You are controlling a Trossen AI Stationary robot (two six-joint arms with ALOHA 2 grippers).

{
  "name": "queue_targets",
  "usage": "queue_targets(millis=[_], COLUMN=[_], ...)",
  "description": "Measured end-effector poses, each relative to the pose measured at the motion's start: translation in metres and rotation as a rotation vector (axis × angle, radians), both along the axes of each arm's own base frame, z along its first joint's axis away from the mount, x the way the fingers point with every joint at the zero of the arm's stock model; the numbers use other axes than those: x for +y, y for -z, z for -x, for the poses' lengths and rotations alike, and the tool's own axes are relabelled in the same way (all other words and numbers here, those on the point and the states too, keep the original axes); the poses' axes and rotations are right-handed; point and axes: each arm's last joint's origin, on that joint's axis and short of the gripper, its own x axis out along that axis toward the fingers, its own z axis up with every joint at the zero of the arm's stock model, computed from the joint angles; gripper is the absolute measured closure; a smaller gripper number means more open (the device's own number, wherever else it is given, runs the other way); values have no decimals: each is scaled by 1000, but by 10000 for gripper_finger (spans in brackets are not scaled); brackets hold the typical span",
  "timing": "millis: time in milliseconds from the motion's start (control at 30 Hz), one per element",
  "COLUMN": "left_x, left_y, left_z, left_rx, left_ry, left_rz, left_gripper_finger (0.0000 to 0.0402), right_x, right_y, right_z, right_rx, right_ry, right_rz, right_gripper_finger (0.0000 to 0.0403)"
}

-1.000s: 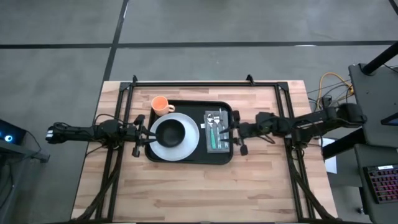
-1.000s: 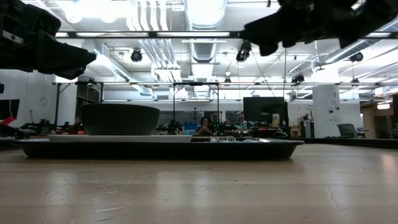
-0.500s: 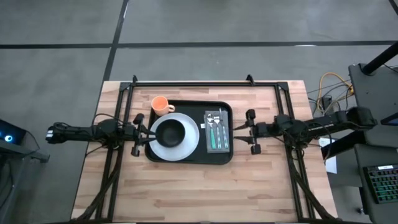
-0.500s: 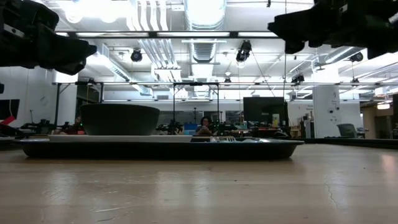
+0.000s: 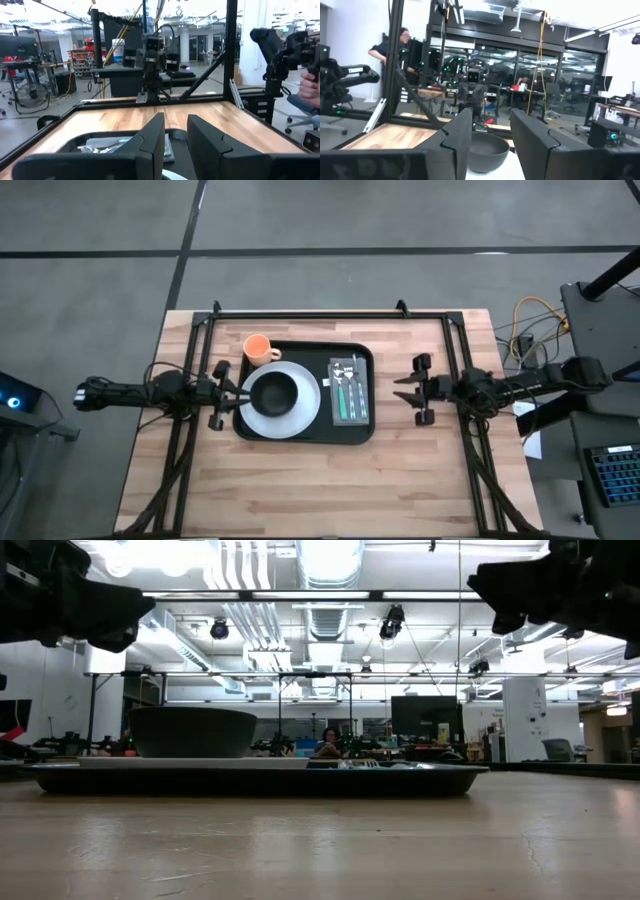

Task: Set up tray
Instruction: Return to Home Position

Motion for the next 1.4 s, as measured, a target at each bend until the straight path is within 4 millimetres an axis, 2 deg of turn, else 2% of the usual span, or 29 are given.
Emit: queue_targets(millis=[267,567,867,967,1233,1400], left_x=[0,0,0,0,0,0], left_y=[-1,2,11,11,14,14], left_z=[0,0,0,0,0,0], left_rx=[-13,16,108,106,140,141], left_ry=[0,0,-1,-1,-1,-1], left_rz=[0,-12,-31,-31,-32,-32], left_gripper_finger=[337,337,337,337,337,337], right_x=[0,0,-5,-6,-8,-6], right_y=[0,15,30,29,30,30], right_z=[0,-3,-3,-2,9,19], right_rx=[11,165,324,318,372,395], right_ry=[-11,4,136,174,180,121], right_rz=[-28,20,33,25,-9,-3], right_gripper_finger=[280,280,280,280,280,280])
